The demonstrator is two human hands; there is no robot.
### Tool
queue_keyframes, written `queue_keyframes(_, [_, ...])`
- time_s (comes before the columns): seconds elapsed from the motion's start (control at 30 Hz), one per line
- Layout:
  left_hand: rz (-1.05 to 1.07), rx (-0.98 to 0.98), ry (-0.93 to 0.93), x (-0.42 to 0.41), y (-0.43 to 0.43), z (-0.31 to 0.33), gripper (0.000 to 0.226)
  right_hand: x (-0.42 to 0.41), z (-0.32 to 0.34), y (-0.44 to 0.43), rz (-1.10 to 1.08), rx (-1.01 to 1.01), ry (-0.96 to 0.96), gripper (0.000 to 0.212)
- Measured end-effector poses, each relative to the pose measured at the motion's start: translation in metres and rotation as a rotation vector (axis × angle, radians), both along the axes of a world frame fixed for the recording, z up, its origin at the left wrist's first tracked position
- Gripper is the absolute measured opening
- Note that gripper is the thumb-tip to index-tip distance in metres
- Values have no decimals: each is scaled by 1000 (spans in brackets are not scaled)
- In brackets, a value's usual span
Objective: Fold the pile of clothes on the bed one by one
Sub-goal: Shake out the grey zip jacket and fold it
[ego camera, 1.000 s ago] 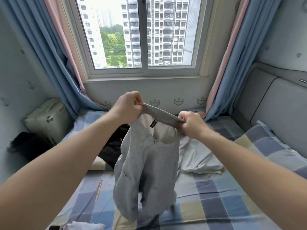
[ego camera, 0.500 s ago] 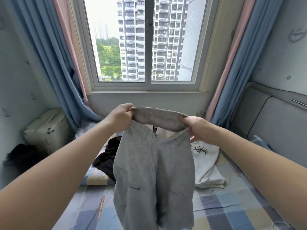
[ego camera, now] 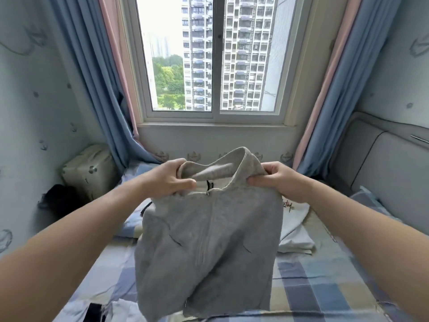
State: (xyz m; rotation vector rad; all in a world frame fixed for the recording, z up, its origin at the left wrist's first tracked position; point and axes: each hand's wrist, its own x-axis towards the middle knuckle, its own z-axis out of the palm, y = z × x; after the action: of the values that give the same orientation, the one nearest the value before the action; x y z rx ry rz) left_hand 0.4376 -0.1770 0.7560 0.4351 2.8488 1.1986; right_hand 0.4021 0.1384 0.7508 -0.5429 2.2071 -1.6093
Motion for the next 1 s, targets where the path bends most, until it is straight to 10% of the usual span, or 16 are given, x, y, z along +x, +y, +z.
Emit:
queue_keyframes(0.23, [73, -420, -74, 98, 86, -28, 22, 65, 34, 74, -7, -16, 134, 22])
queue_keyframes(0.47, [226, 110, 16, 156, 106, -41, 20, 123, 12, 159, 20, 284, 239, 48])
queue_keyframes(0.9, [117, -4, -139, 197, 131, -22, 18, 165, -4, 268, 23, 246, 86, 49])
queue_keyframes(1.0, [174, -68, -143, 172, 123, -41, 48, 142, -12, 267, -24, 237, 98, 31])
